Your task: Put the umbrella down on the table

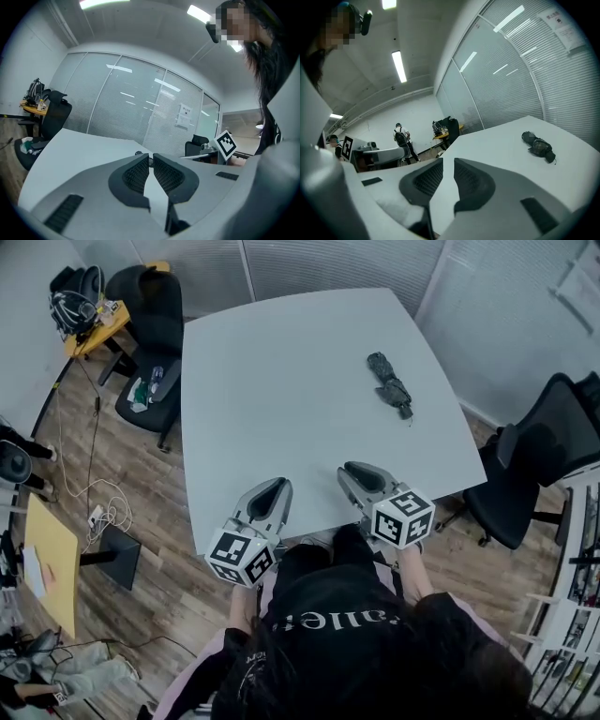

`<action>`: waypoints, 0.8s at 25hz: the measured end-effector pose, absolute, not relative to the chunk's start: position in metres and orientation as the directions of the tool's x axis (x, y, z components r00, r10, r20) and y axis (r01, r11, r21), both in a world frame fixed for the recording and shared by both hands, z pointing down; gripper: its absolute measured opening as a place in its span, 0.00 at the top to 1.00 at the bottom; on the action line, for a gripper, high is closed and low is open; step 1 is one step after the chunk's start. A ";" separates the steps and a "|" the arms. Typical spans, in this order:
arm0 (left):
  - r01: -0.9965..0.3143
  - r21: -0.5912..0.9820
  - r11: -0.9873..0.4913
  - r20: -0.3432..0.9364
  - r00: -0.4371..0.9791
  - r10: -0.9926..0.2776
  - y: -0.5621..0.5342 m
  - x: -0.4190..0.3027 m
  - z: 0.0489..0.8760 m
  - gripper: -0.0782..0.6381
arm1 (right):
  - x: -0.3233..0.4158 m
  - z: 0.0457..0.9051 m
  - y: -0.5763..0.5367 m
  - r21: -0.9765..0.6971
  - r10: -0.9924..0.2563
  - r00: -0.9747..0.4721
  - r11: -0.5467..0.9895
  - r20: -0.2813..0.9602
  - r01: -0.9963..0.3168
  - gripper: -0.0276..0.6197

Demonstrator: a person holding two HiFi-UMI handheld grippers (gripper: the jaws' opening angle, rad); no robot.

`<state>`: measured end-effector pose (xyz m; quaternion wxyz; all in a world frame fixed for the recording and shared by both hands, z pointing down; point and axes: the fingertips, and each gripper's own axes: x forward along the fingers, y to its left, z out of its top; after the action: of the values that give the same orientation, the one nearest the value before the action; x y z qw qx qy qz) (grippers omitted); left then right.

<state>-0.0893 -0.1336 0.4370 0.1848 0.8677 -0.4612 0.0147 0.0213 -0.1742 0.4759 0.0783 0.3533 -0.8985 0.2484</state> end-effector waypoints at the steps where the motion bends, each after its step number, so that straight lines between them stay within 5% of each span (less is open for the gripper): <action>1: -0.806 0.307 -0.505 0.196 0.573 -0.796 -0.131 -0.092 0.438 0.84 | 0.016 0.474 -0.170 -0.391 -0.593 -0.744 0.635 0.308 -0.667 0.83; 20: -0.810 0.320 -0.491 0.218 0.567 -0.794 -0.113 -0.128 0.447 0.84 | -0.033 0.465 -0.147 -0.357 -0.534 -0.788 0.703 0.306 -0.615 0.91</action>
<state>-0.1278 -0.1132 0.4470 0.1965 0.8632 -0.4646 0.0206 -0.0329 -0.1474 0.4647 0.0898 0.3127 -0.9185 0.2249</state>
